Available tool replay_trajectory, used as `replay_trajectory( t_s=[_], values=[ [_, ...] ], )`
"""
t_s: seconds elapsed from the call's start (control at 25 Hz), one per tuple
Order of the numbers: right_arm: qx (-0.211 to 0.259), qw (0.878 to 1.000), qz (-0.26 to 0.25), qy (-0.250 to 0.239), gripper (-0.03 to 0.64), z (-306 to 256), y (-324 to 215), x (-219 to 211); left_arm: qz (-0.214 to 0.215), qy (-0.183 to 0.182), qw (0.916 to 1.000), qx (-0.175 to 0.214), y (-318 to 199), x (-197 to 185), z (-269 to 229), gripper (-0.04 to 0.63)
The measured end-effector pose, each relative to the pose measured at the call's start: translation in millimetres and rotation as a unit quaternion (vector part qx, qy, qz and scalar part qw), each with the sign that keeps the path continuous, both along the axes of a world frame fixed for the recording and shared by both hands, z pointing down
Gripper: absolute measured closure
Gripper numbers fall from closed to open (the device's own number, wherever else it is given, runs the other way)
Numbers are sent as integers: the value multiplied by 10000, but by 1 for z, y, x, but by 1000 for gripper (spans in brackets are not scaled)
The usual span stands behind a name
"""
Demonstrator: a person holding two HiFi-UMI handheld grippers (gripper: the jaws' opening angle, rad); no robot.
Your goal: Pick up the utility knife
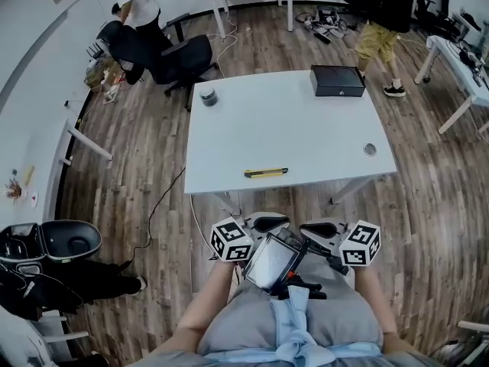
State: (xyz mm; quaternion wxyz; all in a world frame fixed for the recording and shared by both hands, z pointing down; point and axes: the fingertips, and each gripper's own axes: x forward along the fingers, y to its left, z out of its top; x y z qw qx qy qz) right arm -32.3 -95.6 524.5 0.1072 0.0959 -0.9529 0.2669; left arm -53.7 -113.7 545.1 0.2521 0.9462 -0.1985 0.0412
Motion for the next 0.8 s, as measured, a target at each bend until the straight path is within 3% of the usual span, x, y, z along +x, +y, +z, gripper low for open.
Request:
replay_trajectory(
  t_s=[0.32,0.48,0.64,0.8],
  values=[
    [-36,9999,167,-29,588,-1,-14,3,274,-886,9948,416,-34,-8,4,574],
    [-71,9996,264,-49,588,2,-16,9,294,-998,9935,455,-45,-10,5,562],
    [-95,9993,362,-42,588,3,-18,13,284,-1046,9933,389,-54,-14,9,466],
    [-109,9988,465,-44,588,4,-19,17,226,-1208,9914,440,-67,-20,15,453]
  ],
)
